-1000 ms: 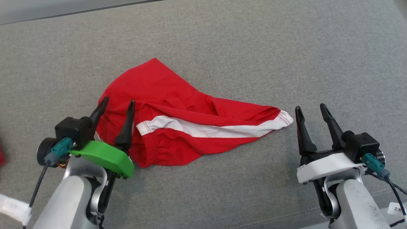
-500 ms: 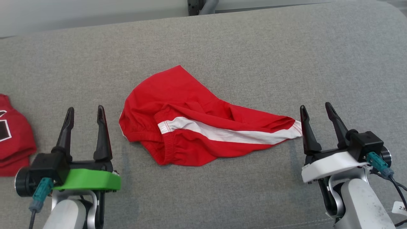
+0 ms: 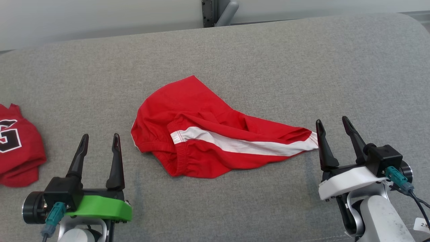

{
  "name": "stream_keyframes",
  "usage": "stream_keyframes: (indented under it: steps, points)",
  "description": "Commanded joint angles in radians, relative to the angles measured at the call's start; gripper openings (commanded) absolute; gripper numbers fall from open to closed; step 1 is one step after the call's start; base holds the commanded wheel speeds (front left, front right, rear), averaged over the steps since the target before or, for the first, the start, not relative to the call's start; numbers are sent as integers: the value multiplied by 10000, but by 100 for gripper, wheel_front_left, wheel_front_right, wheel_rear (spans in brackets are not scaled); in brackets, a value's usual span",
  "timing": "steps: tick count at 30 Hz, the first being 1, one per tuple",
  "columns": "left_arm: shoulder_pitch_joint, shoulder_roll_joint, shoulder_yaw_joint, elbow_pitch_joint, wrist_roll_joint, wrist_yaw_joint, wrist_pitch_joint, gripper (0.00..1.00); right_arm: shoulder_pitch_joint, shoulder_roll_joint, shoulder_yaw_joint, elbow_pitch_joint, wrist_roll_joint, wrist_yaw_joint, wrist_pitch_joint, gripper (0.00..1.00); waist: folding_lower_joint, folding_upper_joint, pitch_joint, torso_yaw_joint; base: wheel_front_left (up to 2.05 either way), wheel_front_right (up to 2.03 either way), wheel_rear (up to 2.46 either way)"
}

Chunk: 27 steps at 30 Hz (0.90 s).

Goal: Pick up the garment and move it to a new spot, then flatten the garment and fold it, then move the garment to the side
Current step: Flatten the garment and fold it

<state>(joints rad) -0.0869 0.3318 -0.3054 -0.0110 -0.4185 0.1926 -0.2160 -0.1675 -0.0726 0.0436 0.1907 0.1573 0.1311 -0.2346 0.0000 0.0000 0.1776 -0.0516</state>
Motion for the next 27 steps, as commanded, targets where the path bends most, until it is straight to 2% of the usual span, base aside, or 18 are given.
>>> stream_keyframes:
  steps: [1,8,12,22,27]
  points:
    - [113,86,-21,-26,113,-24,25,100,107,-37,-5,-35,-3,-7,29,100,0,0,-16,7,0,0,0]
    - [-405,9,-312,-198,221,-131,264,100,163,-26,-13,-93,5,-7,48,100,0,0,24,54,0,0,0]
    - [-871,-160,-769,-152,145,-414,779,100,131,-17,56,-116,11,-7,77,100,0,0,126,-5,0,0,0]
    - [-1628,-817,-1803,1065,-682,-1293,2549,100,66,51,247,-18,93,-7,32,100,0,0,465,-526,0,0,0]
    - [-1811,-935,-1793,1740,-1117,-1441,2949,100,16,85,213,45,131,-7,-7,100,0,0,589,-725,0,0,0]
